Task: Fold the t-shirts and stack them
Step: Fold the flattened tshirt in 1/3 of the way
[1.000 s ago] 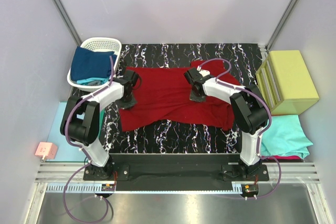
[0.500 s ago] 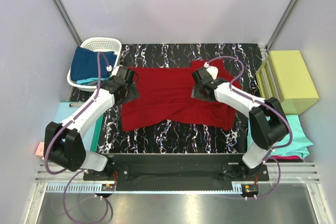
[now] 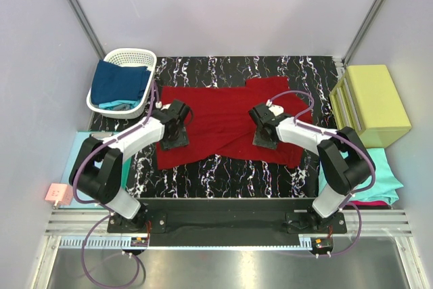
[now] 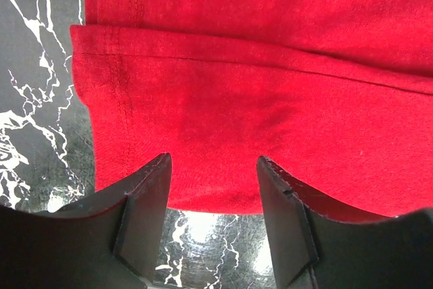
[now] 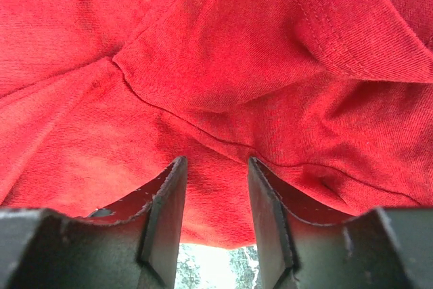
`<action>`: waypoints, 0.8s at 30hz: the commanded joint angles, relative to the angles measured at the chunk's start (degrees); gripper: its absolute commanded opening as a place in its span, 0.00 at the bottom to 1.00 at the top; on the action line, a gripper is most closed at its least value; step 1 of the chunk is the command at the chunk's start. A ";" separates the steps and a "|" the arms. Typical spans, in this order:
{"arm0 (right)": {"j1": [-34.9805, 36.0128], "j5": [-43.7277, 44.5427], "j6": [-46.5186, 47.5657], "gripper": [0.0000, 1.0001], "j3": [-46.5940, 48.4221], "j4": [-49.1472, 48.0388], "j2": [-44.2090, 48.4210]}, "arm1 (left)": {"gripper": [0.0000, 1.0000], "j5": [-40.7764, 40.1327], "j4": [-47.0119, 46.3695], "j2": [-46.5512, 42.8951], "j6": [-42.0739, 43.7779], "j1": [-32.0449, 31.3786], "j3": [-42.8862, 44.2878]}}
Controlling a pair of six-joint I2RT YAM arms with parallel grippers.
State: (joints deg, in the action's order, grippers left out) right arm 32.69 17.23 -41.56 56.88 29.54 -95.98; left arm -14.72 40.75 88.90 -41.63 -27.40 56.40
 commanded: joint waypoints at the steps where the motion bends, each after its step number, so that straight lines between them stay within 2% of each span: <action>1: 0.62 0.87 -1.59 0.47 1.30 -0.27 0.35 | 0.57 1.18 -1.73 -0.57 -0.56 -0.38 0.02; 9: 2.73 1.92 0.16 0.46 0.94 -1.68 8.18 | 0.57 1.45 -2.17 -1.89 -1.09 -0.99 -1.21; 14: 5.72 1.84 0.52 0.46 2.97 -1.07 8.10 | 0.57 1.89 -2.96 -2.59 -1.44 -1.69 -1.82; 18: 5.72 0.35 -0.10 0.33 1.83 -0.89 5.73 | 0.57 2.06 -3.05 -1.72 -1.35 -2.05 -2.08; 19: 5.72 0.17 -0.62 0.25 1.57 -0.71 5.20 | 0.57 2.24 -3.05 -1.45 -1.35 -2.13 -2.17; 24: 5.72 0.34 -2.38 0.21 -0.46 -0.27 3.35 | 0.57 2.33 -3.22 -0.31 -1.35 -2.13 -2.79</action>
State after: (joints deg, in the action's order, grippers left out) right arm 38.28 17.26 -42.09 57.65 28.73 -91.42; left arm -12.99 39.07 88.47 -42.30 -29.26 54.37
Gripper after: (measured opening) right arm 0.215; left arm 0.572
